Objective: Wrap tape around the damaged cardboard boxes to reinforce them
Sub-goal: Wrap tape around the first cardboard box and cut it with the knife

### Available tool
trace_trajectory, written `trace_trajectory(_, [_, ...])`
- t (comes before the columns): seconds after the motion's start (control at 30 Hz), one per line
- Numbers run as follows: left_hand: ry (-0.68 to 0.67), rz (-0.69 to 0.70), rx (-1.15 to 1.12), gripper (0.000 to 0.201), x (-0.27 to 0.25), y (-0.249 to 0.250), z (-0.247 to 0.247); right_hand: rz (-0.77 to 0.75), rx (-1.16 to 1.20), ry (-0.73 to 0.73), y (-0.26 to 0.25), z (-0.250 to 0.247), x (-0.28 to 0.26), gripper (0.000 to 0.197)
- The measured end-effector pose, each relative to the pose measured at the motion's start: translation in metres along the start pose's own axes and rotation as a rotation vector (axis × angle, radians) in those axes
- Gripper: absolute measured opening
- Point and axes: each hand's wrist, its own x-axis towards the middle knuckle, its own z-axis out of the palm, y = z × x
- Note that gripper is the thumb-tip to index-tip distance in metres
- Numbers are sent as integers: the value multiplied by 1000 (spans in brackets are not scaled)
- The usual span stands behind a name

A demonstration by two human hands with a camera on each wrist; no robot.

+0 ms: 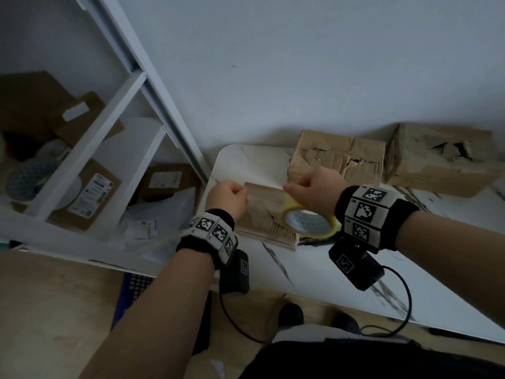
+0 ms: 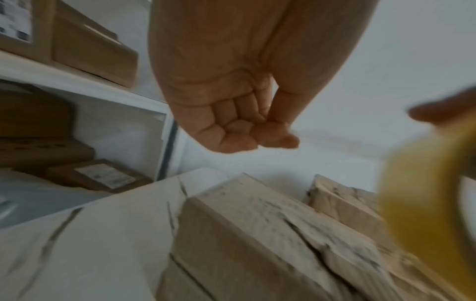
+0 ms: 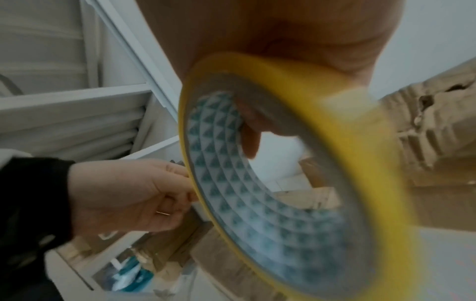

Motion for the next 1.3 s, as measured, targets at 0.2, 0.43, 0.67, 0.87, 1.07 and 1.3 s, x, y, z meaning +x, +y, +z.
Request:
trace_trajectory(0.2, [-73,0,36,15,2,-3,-4,89,-117,-171,10,7,-5,54])
trace_trajectory(0.43, [-86,1,38,10,5,-9,0,190,-244,-290,20,1,-6,67])
trace_trajectory(0.67, [9,-16,138,14,16,-27,-7,260,122,-295,29,-5,-7,44])
trace_trajectory(0.87, [25,16,152,17,21,-32,-9,240,-45,-269,32,-2,-9,43])
trace_trajectory(1.07, [52,48,220,14,36,-34,-20,282,-130,-291,33,22,-14,58])
trace_trajectory(1.3, [24,36,250,17,44,-52,-17,289,-208,-323,30,32,-5,58])
